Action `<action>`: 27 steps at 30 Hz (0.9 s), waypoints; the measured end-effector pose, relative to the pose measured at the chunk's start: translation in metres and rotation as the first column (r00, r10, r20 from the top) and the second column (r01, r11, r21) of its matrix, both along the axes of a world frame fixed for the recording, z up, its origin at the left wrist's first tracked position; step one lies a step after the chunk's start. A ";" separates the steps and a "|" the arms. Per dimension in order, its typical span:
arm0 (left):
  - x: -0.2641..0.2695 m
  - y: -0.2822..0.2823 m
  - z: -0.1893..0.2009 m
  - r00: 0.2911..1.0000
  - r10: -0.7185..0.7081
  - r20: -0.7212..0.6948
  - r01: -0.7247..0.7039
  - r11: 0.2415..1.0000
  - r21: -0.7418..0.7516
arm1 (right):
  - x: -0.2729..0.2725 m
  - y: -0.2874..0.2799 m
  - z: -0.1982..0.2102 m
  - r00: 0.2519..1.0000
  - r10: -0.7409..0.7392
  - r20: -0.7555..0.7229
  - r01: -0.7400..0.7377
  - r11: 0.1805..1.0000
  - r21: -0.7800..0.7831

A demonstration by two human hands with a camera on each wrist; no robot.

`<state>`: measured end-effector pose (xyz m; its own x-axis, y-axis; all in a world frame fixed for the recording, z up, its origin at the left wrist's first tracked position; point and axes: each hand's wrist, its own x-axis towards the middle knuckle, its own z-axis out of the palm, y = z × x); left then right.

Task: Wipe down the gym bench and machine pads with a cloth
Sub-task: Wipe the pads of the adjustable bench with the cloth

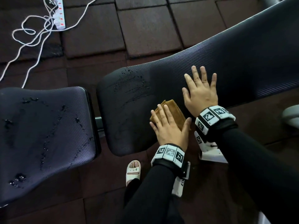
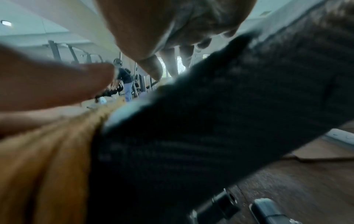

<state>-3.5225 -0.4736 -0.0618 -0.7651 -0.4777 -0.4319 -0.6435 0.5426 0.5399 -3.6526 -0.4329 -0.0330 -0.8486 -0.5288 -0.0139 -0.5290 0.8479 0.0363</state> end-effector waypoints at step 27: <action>0.096 -0.104 -0.086 0.721 0.631 0.285 -0.650 0.759 -0.037 | 0.003 0.005 -0.026 0.959 0.085 -0.272 -0.091 0.996 -0.008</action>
<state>-3.4262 -0.5771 -0.1481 -0.1375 -0.7770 -0.6143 -0.9462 -0.0803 0.3134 -3.6497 -0.4281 -0.0588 -0.7693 -0.5993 0.2213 -0.5742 0.8005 0.1717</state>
